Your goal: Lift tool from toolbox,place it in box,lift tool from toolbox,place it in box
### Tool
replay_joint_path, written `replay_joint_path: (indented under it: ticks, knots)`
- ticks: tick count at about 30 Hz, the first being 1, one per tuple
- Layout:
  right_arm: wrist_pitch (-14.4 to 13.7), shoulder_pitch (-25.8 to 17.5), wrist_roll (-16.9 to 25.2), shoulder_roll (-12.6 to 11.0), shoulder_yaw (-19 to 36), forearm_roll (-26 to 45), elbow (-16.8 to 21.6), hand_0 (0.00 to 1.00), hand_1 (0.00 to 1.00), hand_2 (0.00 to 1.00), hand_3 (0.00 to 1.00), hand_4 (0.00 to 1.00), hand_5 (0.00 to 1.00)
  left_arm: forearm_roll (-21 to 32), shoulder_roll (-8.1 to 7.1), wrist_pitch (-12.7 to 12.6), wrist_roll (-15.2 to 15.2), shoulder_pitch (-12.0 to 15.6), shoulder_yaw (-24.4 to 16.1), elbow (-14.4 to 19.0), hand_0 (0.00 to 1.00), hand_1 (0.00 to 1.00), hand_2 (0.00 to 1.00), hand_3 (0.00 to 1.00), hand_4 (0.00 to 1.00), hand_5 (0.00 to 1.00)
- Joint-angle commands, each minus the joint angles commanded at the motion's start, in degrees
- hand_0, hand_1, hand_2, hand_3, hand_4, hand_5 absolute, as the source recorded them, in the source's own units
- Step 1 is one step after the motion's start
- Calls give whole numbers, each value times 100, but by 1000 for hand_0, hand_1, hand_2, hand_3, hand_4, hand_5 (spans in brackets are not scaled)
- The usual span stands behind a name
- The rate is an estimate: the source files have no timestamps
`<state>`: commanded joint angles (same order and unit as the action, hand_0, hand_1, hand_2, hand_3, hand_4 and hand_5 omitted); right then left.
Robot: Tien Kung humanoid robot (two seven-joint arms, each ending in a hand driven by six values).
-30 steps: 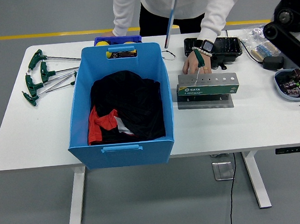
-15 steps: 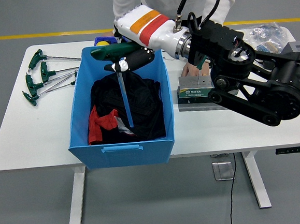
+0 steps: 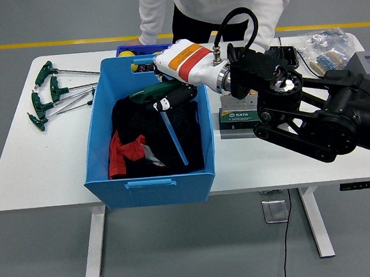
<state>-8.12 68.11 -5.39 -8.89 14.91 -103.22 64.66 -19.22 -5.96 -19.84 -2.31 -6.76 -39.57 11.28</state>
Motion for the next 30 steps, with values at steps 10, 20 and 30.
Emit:
replay_joint_path:
  ticks: [10, 20, 30]
  knots:
    - [-535, 6, 181, 63, 144, 146, -218, 390, 406, 543, 589, 935, 696, -54, 5, -24, -6, -12, -32, -1, 654, 620, 675, 705, 899, 814]
    - [-468, -74, 188, 21, 187, 156, -229, 450, 457, 571, 625, 942, 688, -112, 11, -32, -16, -12, -74, 0, 654, 617, 673, 702, 896, 808]
    - [-394, -170, 211, -70, 262, 56, -349, 471, 461, 570, 625, 976, 708, -148, 9, -32, -27, -5, -86, 3, 653, 615, 672, 702, 889, 803]
